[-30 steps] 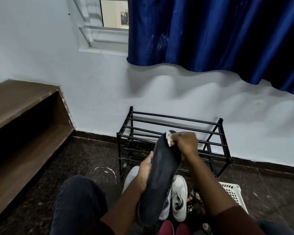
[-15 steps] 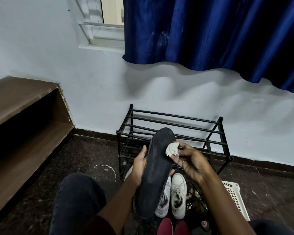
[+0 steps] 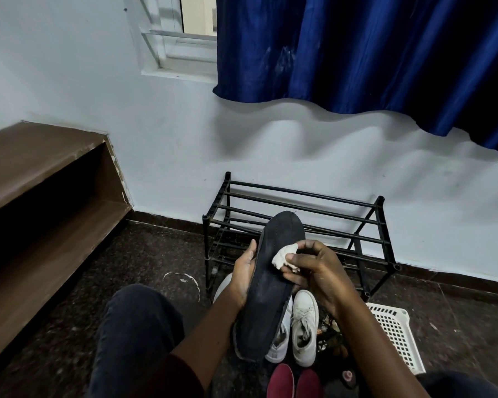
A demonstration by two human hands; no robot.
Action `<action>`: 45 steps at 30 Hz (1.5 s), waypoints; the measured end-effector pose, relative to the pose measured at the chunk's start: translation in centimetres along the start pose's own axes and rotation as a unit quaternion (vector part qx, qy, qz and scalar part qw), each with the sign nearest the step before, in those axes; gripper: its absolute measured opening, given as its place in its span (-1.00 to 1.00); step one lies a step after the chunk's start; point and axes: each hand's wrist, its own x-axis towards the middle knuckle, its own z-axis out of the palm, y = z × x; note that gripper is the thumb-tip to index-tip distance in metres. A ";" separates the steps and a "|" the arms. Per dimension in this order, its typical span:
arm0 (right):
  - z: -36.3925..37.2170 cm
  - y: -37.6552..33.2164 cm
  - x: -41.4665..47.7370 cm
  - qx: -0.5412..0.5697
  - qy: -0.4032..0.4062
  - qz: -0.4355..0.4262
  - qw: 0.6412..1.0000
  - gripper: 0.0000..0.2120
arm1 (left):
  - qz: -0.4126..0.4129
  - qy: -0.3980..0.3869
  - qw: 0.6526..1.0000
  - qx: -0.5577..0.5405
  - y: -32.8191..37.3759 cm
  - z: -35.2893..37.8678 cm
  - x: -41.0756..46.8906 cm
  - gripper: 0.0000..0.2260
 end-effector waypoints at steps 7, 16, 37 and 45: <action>2.4 2.7 -2.8 -0.395 -0.032 -0.104 0.912 -0.84 | 0.044 0.045 0.998 0.007 0.0 0.1 0.8 -0.47; 2.3 3.2 0.6 -0.509 0.095 -0.238 0.822 -0.63 | 0.036 0.072 0.997 0.009 -0.1 -0.5 0.7 -0.41; 1.8 3.3 1.8 -0.557 0.090 -0.253 0.786 -0.71 | 0.021 0.064 0.998 0.017 -1.1 -1.6 1.6 -0.51; 1.6 5.9 -2.7 -0.555 -0.054 -0.259 0.789 -0.94 | 0.052 0.058 0.997 0.000 -1.1 -1.2 1.3 -0.38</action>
